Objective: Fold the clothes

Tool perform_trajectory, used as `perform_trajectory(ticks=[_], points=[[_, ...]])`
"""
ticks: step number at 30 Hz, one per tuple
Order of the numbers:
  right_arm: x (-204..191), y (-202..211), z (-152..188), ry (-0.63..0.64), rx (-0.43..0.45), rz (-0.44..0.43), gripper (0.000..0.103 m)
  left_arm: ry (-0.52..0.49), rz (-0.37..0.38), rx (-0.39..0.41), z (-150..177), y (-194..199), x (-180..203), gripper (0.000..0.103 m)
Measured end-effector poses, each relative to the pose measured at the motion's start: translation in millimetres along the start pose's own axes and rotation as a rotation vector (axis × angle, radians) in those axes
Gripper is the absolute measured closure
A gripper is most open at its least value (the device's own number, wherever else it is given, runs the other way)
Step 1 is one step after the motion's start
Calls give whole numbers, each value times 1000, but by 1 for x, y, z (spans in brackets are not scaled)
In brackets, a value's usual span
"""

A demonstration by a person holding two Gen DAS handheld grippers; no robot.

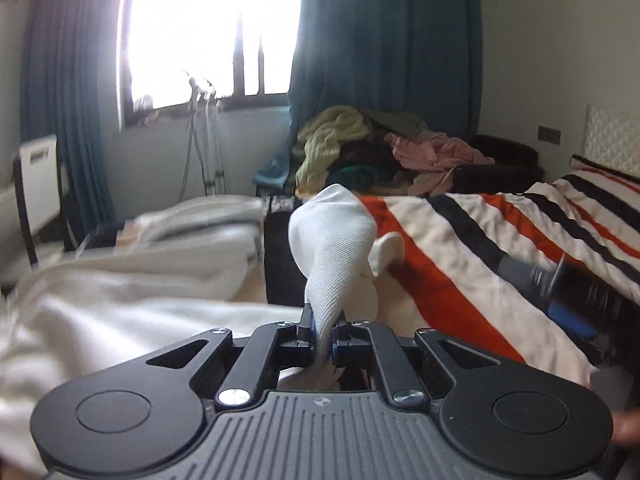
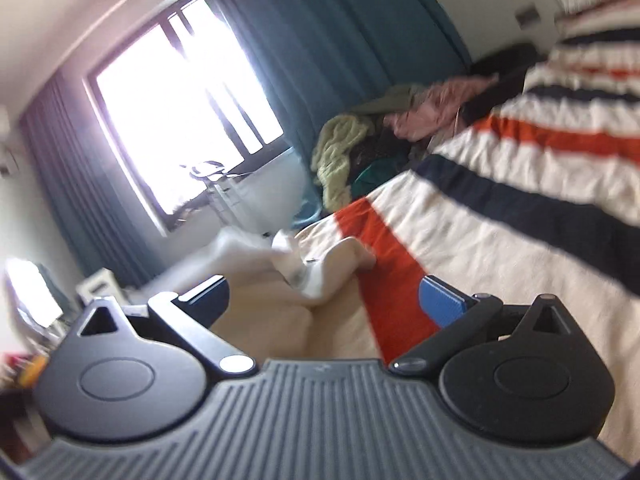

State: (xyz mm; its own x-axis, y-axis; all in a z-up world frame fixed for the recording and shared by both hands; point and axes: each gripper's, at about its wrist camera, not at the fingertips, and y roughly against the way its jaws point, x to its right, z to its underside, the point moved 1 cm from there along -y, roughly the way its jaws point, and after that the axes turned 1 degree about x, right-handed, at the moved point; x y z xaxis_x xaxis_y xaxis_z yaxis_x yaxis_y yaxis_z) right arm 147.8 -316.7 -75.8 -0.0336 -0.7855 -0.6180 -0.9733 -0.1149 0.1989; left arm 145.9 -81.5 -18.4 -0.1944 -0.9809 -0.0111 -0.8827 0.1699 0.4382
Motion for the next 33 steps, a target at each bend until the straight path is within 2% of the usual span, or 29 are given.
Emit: perform_trajectory(ticks=[4,5,10,15,16,17,18,20,23,24,25,30,33], points=[[24,-13,-2,-218,-138,-83,0,59,2,8,44,26,-13,96],[25,-17,0,-236,-165,-88,4,78,9,4,53,29,-15,95],[-4,-22,5,-104,-188,-143,5,165,60,-62,75,20,-20,94],[-13,-30,15,-47,-225,-139,5,136,62,-114,82,7,-15,87],[-10,-32,17,-55,-231,-129,5,134,60,-125,81,6,-15,84],[-7,-34,20,-63,-237,-118,5,134,57,-136,80,5,-16,73],[-6,-35,21,-60,-237,-102,5,134,53,-149,78,5,-17,66],[-3,-37,23,-49,-237,-77,5,143,56,-163,74,8,-21,48],[-3,-41,26,-42,-250,-68,5,128,72,-162,65,10,-23,30],[-5,-43,27,-43,-257,-67,5,123,72,-148,62,13,-23,26],[-7,-44,27,-43,-265,-65,5,131,71,-130,60,15,-26,19],[-51,-79,9,15,-301,-150,5,232,38,-93,53,12,-57,16],[-74,-131,-1,118,-314,-149,5,336,19,-83,48,6,-92,15]])
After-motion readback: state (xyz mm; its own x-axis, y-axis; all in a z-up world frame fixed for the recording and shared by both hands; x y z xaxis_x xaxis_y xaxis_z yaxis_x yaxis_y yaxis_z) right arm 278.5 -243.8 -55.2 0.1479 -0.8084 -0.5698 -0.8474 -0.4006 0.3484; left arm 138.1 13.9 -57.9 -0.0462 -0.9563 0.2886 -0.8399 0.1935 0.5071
